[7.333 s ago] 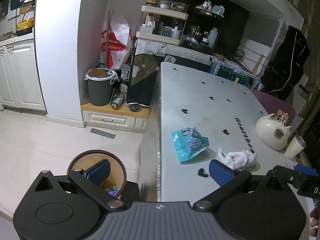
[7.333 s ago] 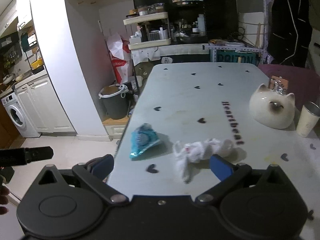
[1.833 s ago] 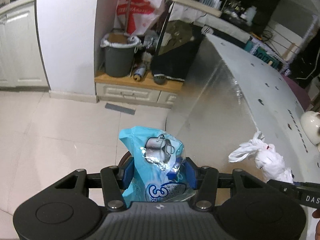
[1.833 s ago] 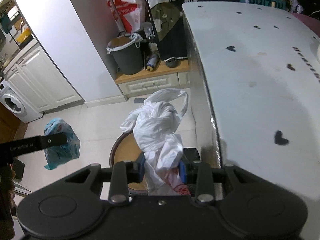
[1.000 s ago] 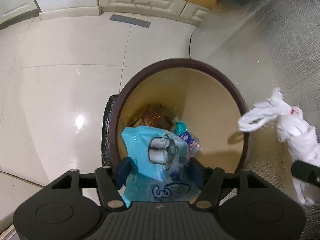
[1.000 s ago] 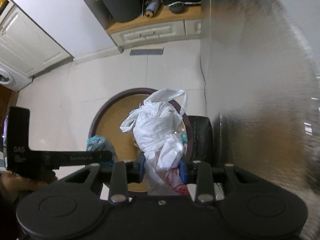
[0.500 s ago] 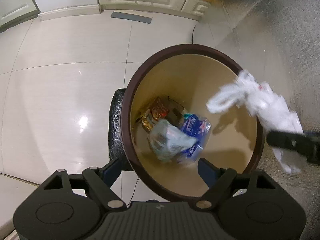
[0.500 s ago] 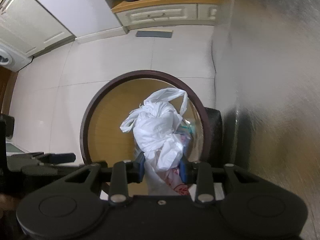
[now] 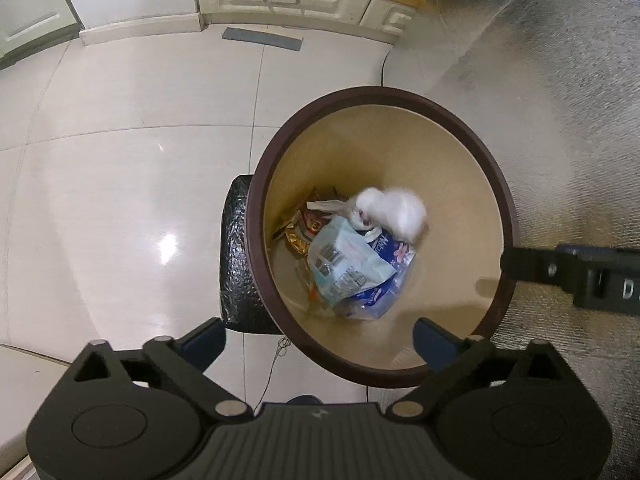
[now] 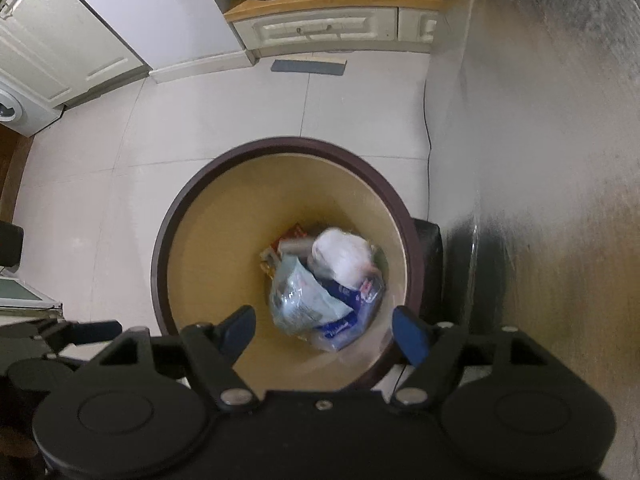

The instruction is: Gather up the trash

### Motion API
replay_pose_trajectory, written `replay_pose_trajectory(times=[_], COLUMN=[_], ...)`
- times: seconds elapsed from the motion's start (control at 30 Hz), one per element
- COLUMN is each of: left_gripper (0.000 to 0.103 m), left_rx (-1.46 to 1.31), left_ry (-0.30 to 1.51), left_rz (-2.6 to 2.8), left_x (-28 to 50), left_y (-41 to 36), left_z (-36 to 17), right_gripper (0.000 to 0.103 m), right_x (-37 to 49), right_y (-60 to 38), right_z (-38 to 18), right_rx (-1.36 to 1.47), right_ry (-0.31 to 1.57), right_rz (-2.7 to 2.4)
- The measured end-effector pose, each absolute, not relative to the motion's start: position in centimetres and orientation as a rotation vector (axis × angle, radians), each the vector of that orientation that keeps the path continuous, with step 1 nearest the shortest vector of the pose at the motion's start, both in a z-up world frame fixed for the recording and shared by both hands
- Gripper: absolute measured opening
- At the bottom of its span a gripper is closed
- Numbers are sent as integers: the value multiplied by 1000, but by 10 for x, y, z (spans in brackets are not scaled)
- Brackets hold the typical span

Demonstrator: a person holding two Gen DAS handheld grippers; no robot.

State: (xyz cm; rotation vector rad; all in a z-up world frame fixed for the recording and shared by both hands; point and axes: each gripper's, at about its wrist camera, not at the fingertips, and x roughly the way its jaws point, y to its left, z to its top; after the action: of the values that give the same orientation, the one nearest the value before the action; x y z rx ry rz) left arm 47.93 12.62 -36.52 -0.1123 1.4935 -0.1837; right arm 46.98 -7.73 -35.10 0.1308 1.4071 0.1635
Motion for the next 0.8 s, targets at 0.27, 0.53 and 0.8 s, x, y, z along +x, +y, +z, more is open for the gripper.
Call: replay_pose_trajectory(times=[0.27,0.53,0.8], left_gripper=[103,103,103], left_rx=[-114,-103,-82], left_ry=[1470,1414,1332], left_rz=[-180,-174,-161], left_x=[472,463,445], left_y=[131,136,143], left_z=[-347,-311,-261], right_gripper=[84,101,103], right_x=[456,443,419], right_y=[-79,-81,-84], right_z=[-337,-298,-247], right_rx=[136,122,107], right_ry=[1383,1310,1229], right_rz=[171,171,175])
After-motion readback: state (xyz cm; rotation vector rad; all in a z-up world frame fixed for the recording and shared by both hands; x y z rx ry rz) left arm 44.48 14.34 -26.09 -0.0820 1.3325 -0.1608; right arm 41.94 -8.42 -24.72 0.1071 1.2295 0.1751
